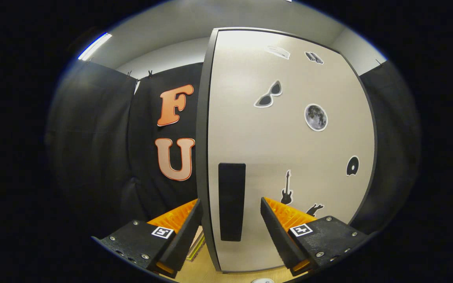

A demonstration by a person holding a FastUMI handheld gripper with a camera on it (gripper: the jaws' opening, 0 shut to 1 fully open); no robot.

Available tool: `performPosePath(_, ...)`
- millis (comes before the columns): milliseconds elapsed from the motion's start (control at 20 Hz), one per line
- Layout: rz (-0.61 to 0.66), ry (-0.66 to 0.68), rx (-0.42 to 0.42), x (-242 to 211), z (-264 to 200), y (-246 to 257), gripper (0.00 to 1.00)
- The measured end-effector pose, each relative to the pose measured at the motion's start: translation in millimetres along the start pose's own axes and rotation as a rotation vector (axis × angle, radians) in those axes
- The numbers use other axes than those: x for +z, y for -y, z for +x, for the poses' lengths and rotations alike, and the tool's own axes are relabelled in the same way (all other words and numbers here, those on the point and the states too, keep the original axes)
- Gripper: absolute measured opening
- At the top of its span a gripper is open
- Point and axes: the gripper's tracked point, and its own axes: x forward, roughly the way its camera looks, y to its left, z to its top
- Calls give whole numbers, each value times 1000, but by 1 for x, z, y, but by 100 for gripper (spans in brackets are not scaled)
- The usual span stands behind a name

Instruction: Open the shoe cabinet door, grab the shoes and put them into the shoe cabinet, then close the shoe cabinet door.

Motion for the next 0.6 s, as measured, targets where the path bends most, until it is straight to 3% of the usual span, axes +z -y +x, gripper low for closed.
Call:
performPosePath(250, -30, -8, -30, -9, 14, 4, 81)
performPosePath(350, -47, -2, -42, -8, 16, 6, 67)
performPosePath(400, -43, -9, -25, -11, 16, 1, 54)
performPosePath(500, -29, -15, -31, -12, 16, 1, 38)
performPosePath(600, -13, -19, -30, -12, 12, 1, 35)
